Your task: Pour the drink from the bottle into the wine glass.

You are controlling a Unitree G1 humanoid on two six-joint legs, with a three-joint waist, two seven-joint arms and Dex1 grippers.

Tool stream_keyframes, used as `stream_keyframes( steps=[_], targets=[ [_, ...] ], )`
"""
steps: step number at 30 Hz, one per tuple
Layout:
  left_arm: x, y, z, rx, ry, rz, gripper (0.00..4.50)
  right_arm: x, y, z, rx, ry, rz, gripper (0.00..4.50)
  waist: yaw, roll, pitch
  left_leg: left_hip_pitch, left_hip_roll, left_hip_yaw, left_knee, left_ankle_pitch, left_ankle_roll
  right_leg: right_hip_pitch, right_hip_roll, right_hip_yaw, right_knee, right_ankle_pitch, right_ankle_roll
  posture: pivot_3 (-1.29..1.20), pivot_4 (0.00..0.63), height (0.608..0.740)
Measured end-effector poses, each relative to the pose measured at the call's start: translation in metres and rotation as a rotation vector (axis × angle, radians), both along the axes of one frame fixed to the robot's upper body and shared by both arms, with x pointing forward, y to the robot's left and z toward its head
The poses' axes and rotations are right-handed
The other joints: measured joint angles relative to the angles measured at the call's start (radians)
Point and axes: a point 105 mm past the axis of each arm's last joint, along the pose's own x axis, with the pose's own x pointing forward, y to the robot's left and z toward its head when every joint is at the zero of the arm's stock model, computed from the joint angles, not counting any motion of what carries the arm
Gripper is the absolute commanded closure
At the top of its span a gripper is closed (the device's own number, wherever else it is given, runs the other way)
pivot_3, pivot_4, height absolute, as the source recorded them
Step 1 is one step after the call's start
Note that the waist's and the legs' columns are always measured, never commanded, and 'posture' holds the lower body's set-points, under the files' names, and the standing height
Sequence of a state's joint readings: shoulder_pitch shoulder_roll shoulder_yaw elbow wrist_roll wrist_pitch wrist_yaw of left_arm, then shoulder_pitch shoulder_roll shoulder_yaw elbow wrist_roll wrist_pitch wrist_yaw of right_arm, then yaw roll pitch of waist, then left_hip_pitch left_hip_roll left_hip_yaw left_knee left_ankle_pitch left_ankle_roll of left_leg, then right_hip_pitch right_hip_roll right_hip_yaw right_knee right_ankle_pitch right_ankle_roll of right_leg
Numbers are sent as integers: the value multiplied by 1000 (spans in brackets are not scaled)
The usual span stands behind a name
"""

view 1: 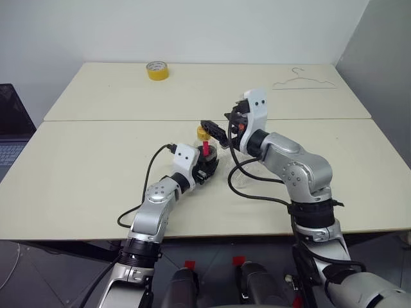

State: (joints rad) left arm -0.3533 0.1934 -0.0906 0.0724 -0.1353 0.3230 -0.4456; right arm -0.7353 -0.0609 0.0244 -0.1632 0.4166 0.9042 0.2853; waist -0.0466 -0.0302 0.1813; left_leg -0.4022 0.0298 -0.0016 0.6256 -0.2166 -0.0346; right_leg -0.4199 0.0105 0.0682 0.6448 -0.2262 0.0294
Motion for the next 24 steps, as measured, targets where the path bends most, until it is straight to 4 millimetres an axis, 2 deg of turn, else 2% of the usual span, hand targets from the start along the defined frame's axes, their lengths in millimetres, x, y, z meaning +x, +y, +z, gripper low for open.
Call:
stream_keyframes(
  steps=[4, 7, 9, 14, 24],
  targets=[
    [0, 1, 1, -1, -3, 1, 1434, -11, 9, 10, 55, -19, 81, 30, -1, 0, 0, 0, 0, 0, 0, 0, 0, 0, 0, 0, 0, 0, 0, 0, 150, 740],
    [1, 1, 0, -1, -1, 2, 1434, -17, 23, 26, 75, -64, 132, 30, -2, 0, 0, 0, 0, 0, 0, 0, 0, 0, 0, 0, 0, 0, 0, 0, 150, 740],
    [1, 1, 0, -1, -1, 1, 1434, -19, 33, 28, 61, -86, 148, 30, -2, 0, 0, 0, 0, 0, 0, 0, 0, 0, 0, 0, 0, 0, 0, 0, 150, 740],
    [1, 0, 0, -1, -1, 0, 1434, -11, 48, 10, 20, -48, 127, 30, -1, 0, 0, 0, 0, 0, 0, 0, 0, 0, 0, 0, 0, 0, 0, 0, 150, 740],
    [1, 0, 0, -1, -1, 1, 1434, 14, 49, -6, 5, -37, 34, 30, -1, 0, 0, 0, 0, 0, 0, 0, 0, 0, 0, 0, 0, 0, 0, 0, 150, 740]
  ],
)
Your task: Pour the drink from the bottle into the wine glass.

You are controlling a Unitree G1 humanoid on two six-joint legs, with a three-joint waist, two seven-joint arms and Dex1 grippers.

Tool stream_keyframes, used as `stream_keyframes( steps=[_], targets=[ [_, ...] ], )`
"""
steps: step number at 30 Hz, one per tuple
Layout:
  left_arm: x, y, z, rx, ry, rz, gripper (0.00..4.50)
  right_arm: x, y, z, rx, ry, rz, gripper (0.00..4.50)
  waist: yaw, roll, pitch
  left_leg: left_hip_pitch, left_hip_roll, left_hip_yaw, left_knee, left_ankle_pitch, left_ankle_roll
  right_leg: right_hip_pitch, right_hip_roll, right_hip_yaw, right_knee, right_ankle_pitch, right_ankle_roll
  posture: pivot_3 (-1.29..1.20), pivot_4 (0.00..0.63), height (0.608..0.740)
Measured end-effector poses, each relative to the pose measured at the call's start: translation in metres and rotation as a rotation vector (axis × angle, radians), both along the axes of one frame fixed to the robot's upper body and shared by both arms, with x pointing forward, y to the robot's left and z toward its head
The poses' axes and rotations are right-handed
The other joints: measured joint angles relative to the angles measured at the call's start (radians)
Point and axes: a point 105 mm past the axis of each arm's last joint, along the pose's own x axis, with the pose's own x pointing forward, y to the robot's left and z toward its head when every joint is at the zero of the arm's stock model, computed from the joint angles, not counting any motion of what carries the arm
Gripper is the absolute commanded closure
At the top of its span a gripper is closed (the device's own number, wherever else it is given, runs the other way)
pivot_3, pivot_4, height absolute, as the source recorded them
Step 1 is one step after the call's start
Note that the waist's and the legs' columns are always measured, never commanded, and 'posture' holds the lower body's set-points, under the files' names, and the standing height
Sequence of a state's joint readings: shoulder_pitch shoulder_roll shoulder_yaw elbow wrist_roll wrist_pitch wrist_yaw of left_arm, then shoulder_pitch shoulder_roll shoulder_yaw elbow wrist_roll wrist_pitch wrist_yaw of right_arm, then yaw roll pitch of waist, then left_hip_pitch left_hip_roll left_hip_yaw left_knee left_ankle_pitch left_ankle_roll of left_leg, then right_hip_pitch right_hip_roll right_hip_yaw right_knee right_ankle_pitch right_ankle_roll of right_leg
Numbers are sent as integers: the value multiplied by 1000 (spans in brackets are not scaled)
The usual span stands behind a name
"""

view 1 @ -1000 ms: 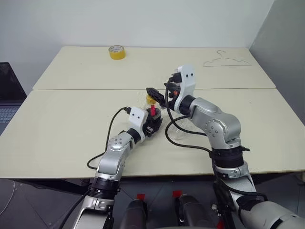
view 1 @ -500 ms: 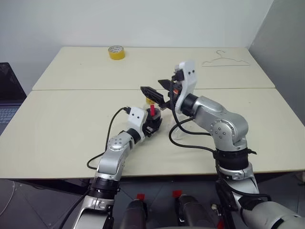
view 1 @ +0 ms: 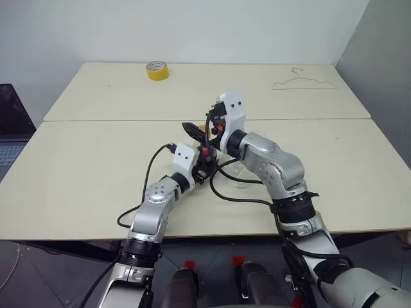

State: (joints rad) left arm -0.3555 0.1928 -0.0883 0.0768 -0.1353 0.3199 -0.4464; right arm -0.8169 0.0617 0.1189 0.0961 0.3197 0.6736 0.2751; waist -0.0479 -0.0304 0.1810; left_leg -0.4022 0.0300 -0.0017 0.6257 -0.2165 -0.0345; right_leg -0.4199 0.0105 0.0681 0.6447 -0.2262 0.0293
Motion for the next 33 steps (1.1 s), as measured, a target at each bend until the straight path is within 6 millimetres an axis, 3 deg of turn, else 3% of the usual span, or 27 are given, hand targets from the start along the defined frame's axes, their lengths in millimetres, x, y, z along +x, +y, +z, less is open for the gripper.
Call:
stream_keyframes(
  steps=[11, 23, 28, 33],
  targets=[
    [0, 0, 1, -1, -2, 0, 1434, 5, -5, 1, 20, -2, -25, 30, 0, 0, 0, 0, 0, 0, 0, 0, 0, 0, 0, 0, 0, 0, 0, 0, 150, 740],
    [2, -1, 1, 0, -3, -2, 1434, -17, -23, 6, 43, -3, 34, 30, 1, 0, 0, 0, 0, 0, 0, 0, 0, 0, 0, 0, 0, 0, 0, 0, 150, 740],
    [2, -1, 1, -1, -5, -4, 1434, -24, -14, 14, 66, -21, 77, 30, 1, 0, 0, 0, 0, 0, 0, 0, 0, 0, 0, 0, 0, 0, 0, 0, 150, 740],
    [3, -1, 1, -3, -9, -4, 1434, -23, 12, 15, 33, -32, 111, 30, 1, 0, 0, 0, 0, -1, 0, 0, 0, 0, 0, 0, 0, 0, 0, 0, 150, 740]
  ],
)
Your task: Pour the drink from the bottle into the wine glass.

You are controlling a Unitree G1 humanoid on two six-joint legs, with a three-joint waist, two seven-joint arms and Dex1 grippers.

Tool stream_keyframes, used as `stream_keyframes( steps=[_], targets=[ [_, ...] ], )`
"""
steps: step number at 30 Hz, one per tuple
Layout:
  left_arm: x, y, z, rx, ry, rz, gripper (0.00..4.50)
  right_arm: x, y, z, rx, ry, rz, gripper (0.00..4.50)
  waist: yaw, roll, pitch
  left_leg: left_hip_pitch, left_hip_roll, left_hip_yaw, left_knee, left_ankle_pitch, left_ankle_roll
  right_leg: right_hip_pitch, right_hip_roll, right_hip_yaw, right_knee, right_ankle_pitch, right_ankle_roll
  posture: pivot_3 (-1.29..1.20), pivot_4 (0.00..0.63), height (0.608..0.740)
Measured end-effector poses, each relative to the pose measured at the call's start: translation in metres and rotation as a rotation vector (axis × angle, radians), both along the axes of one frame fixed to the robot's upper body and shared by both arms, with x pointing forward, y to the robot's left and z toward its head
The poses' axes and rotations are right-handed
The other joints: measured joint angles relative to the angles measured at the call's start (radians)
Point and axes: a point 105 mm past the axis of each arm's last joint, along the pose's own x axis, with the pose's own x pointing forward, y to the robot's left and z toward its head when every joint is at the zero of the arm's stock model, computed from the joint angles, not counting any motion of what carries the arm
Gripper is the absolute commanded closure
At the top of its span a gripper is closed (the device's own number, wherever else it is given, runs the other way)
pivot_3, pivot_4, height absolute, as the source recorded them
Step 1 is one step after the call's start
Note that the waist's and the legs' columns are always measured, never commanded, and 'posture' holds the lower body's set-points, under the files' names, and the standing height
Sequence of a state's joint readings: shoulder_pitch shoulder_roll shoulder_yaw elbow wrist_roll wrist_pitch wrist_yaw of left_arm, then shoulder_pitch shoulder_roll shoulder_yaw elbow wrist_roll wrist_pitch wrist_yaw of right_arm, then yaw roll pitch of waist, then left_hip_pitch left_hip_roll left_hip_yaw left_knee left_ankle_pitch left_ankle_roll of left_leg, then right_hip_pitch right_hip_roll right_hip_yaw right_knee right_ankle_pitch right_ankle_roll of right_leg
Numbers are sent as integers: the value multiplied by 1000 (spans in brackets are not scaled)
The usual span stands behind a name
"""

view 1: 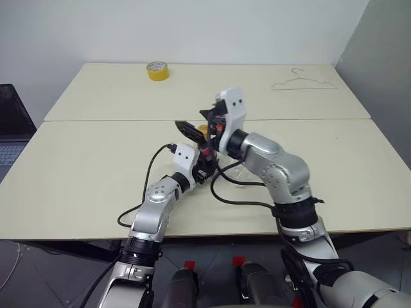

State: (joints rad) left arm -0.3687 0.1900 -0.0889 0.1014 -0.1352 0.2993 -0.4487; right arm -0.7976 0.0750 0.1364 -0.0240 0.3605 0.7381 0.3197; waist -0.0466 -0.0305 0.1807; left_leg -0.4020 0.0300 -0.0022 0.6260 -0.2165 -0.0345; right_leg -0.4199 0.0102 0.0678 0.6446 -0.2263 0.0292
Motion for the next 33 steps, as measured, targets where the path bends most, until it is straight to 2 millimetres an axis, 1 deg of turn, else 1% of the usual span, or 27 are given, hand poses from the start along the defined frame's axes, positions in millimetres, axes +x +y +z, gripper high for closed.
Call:
stream_keyframes(
  steps=[2, 5, 8, 10, 18, 23, 28, 33],
  targets=[
    [0, 0, 0, 0, 0, 1, 1434, 10, 4, -9, -21, 24, -39, 30, 0, 0, 0, 0, 0, 0, 0, 0, 0, 0, 0, 0, 0, 0, 0, 0, 150, 740],
    [-1, 0, -1, -1, 3, 2, 1434, 22, 2, -22, -50, 55, -96, 30, 0, 0, 0, 0, 0, 0, 0, 0, 0, 0, -1, 0, 0, 0, 0, 0, 150, 740],
    [-2, 2, -2, -2, 6, 5, 1434, 33, -7, -22, -39, 58, -159, 30, -1, 0, 0, 0, 0, 0, 0, 0, 0, 0, -1, 0, 0, 0, 0, 0, 150, 740],
    [-2, 2, -2, -1, 3, 6, 1434, 36, -11, -21, -36, 53, -181, 30, -2, 0, 0, 0, 0, 1, -1, 0, 0, 0, -1, 0, 0, 0, 0, 0, 150, 740],
    [-2, 1, -1, -1, 0, 6, 1434, 37, -11, -21, -39, 44, -191, 30, -2, 0, 0, 0, 0, 1, -1, 0, 0, 0, -1, 0, 0, 0, 0, 0, 150, 740],
    [-1, 0, 0, 0, -4, 0, 1434, 34, -16, -18, -41, 31, -184, 30, -1, 0, 0, -1, 0, 0, -1, 0, 0, 0, -1, 0, 0, 0, 0, 0, 150, 740],
    [-1, 0, 0, 1, -3, -1, 1434, 23, -29, -15, -34, 13, -167, 30, 0, 0, 0, -1, 0, 0, -1, 0, 0, 0, -2, 0, 0, 0, 0, 0, 150, 740],
    [0, 0, 0, 1, -1, 0, 1434, 15, -37, -17, -48, 14, -154, 30, 0, 0, 0, 0, 0, 0, -1, 0, 0, 0, -2, -1, 0, 0, 0, 0, 150, 740]
  ],
)
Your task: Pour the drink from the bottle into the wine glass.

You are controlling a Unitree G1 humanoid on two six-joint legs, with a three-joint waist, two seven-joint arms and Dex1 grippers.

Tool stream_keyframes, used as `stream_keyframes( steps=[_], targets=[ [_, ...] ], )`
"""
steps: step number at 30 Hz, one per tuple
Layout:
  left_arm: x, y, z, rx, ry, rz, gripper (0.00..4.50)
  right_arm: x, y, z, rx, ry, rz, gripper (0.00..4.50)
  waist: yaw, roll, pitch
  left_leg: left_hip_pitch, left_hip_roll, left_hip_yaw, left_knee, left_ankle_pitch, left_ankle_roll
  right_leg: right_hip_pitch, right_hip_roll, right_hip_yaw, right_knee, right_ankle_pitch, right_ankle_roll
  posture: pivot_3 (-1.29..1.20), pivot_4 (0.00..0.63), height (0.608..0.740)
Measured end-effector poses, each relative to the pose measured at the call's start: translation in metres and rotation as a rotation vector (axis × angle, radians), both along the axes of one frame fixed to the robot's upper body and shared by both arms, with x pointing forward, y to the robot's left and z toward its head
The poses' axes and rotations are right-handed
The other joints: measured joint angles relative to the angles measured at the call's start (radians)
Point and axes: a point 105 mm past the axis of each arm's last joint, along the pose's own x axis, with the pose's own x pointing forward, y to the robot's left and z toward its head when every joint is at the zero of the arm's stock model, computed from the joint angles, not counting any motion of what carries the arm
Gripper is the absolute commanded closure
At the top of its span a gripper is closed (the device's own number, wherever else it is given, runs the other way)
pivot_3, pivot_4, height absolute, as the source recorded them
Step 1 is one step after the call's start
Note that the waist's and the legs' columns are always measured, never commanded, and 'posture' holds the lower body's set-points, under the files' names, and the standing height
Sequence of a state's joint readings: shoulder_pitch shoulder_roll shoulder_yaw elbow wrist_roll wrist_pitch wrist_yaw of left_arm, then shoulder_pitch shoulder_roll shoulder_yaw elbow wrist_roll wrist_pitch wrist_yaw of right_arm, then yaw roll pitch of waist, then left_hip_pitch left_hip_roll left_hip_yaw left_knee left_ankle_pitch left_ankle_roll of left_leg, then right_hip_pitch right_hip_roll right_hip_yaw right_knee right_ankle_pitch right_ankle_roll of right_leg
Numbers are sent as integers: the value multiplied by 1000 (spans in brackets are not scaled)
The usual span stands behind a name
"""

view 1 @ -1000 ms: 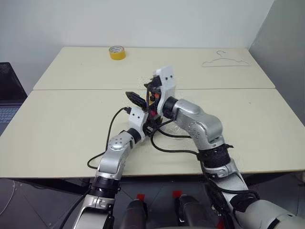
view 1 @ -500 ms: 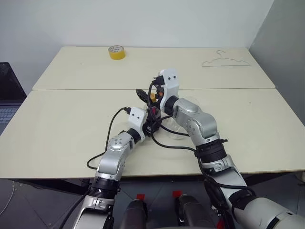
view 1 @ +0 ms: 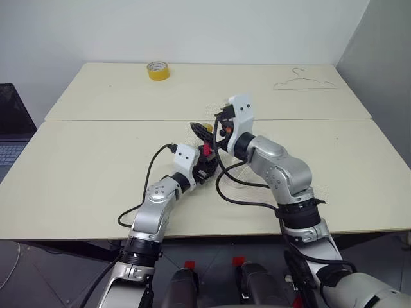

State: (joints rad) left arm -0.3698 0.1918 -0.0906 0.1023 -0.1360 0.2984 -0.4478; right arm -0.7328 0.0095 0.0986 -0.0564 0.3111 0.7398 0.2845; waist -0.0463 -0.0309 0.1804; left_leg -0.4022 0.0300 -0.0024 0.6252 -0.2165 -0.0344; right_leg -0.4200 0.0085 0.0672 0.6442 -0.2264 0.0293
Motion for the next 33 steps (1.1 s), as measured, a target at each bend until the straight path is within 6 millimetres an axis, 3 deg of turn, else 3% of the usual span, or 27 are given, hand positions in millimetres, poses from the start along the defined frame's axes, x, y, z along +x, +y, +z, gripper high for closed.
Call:
stream_keyframes(
  steps=[12, 16, 18, 21, 26, 33],
  targets=[
    [1, 0, 0, 1, -2, -3, 1434, -4, -4, -2, -2, 9, 27, 30, 0, 0, 0, 0, 0, 0, 0, 0, 0, 0, 0, 0, 0, 0, 0, 0, 150, 740],
    [3, 4, 2, -14, -10, 11, 1434, -5, -15, 21, 72, -52, 98, 30, 0, 0, 0, 0, 0, 0, 0, 0, 0, 0, 0, 0, -1, 0, 0, 0, 150, 740],
    [5, 10, 3, -38, -10, 24, 1434, -2, -33, 42, 82, -116, 99, 30, -3, 0, 0, 0, 0, 1, 0, 0, 0, -1, 0, 0, -1, 0, 0, 0, 150, 740],
    [9, 31, 9, -88, -14, 67, 1434, 1, -57, 55, 69, -175, 94, 30, -15, 0, 0, 0, 1, 2, 0, 0, 0, -2, 1, 0, 0, 0, 0, 0, 150, 740],
    [19, 90, 17, -46, -29, 206, 1434, 13, -94, 43, -31, -158, 49, 30, -44, -1, 1, 1, 2, 4, -8, 0, 0, -5, 4, 2, 1, 0, 0, 0, 150, 740],
    [25, 145, 25, -24, -55, 372, 1434, 8, -100, 5, -265, -118, 138, 30, -42, -1, 1, -1, 2, 5, -16, 0, -1, -11, 5, 3, 0, -2, -1, 0, 150, 740]
  ],
)
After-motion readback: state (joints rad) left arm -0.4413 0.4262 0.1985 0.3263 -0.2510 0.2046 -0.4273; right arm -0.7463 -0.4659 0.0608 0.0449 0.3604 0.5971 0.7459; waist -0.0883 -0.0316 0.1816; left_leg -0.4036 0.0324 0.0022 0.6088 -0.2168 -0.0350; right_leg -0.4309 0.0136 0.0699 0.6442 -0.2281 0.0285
